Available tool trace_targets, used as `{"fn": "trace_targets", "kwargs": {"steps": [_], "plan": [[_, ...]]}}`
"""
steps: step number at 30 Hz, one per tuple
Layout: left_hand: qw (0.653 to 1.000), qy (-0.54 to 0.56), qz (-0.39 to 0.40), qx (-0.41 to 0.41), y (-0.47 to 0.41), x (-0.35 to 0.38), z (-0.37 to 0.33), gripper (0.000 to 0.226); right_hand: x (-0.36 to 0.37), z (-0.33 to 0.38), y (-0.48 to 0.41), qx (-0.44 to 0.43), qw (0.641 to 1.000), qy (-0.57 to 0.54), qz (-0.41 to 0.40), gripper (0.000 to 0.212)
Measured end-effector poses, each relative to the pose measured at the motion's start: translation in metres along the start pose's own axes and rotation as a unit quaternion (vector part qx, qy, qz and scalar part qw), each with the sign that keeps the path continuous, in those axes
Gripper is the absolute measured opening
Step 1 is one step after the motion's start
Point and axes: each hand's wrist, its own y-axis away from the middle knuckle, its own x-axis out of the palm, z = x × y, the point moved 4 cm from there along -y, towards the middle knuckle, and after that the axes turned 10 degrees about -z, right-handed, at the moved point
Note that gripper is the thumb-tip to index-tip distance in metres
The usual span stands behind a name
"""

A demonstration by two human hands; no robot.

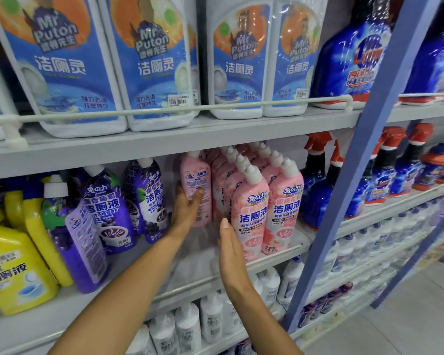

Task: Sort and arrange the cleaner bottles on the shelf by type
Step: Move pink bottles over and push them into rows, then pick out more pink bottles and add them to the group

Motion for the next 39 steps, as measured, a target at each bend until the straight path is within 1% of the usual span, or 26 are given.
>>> {"fn": "trace_targets", "kwargs": {"steps": [3,4,6,11,13,14,15,17,19,20,22,23,24,25,27,28,30,33,34,36,37,38,39], "plan": [[1.000,0.010,0.002,-0.024,-0.006,0.004,0.005,0.042,-0.001,0.000,0.003,0.007,1.000,-0.002,0.001,0.068],[0.999,0.018,-0.001,-0.031,-0.007,0.004,0.004,0.040,-0.002,-0.001,0.004,0.010,1.000,-0.004,-0.001,0.070],[0.999,0.029,-0.012,-0.032,-0.009,0.005,0.002,0.039,-0.004,-0.001,0.006,0.014,1.000,-0.014,-0.003,0.063],[0.999,0.030,-0.005,-0.042,-0.010,0.008,0.005,0.044,-0.003,-0.004,0.003,0.013,1.000,-0.026,0.002,0.041],[0.998,0.028,0.005,-0.049,-0.006,0.007,0.003,0.043,-0.003,-0.004,0.001,0.010,0.999,-0.033,0.008,0.037],[0.998,0.030,0.013,-0.052,-0.002,0.005,-0.001,0.041,-0.003,-0.005,-0.001,0.009,0.999,-0.036,0.010,0.038],[0.997,0.034,0.026,-0.059,0.005,0.001,-0.005,0.040,-0.004,-0.004,-0.002,0.009,0.999,-0.039,0.014,0.044],[0.995,0.047,0.052,-0.074,0.020,-0.008,-0.019,0.041,-0.004,-0.006,-0.004,0.012,0.999,-0.045,0.021,0.066],[0.993,0.064,0.047,-0.085,0.034,-0.022,-0.030,0.044,-0.004,-0.007,-0.008,0.016,0.998,-0.058,0.031,0.087],[0.992,0.068,0.039,-0.100,0.043,-0.032,-0.035,0.052,-0.002,-0.008,-0.009,0.017,0.997,-0.063,0.036,0.092],[0.991,0.056,0.018,-0.124,0.057,-0.057,-0.035,0.096,0.001,-0.009,-0.009,0.015,0.996,-0.074,0.043,0.098],[0.991,0.057,0.017,-0.122,0.066,-0.071,-0.034,0.110,0.003,-0.010,-0.008,0.012,0.996,-0.077,0.045,0.101],[0.991,0.063,0.013,-0.117,0.075,-0.086,-0.034,0.108,0.006,-0.010,-0.006,0.011,0.996,-0.077,0.047,0.103],[0.990,0.079,0.011,-0.116,0.085,-0.101,-0.036,0.094,0.009,-0.011,-0.004,0.009,0.996,-0.076,0.049,0.101],[0.987,0.114,0.010,-0.115,0.105,-0.129,-0.040,0.057,0.018,-0.012,0.002,0.006,0.995,-0.081,0.057,0.086],[0.985,0.128,0.008,-0.114,0.115,-0.144,-0.040,0.050,0.024,-0.012,0.006,0.007,0.995,-0.082,0.060,0.079],[0.983,0.142,-0.002,-0.119,0.130,-0.177,-0.038,0.057,0.041,-0.011,0.017,0.011,0.994,-0.084,0.066,0.074],[0.984,0.136,-0.005,-0.114,0.145,-0.231,-0.030,0.058,0.077,-0.008,0.037,0.005,0.993,-0.086,0.084,0.080],[0.984,0.133,-0.007,-0.115,0.149,-0.249,-0.030,0.065,0.091,-0.007,0.043,0.010,0.992,-0.089,0.089,0.083],[0.987,0.121,-0.019,-0.107,0.155,-0.287,-0.032,0.095,0.120,-0.001,0.058,0.016,0.991,-0.091,0.100,0.085],[0.989,0.111,-0.024,-0.096,0.156,-0.307,-0.035,0.103,0.135,0.003,0.063,0.018,0.990,-0.089,0.103,0.089],[0.990,0.103,-0.029,-0.087,0.156,-0.325,-0.040,0.101,0.148,0.006,0.067,0.018,0.990,-0.088,0.105,0.089],[0.992,0.095,-0.036,-0.080,0.155,-0.343,-0.043,0.093,0.161,0.011,0.070,0.011,0.991,-0.085,0.104,0.079]]}}
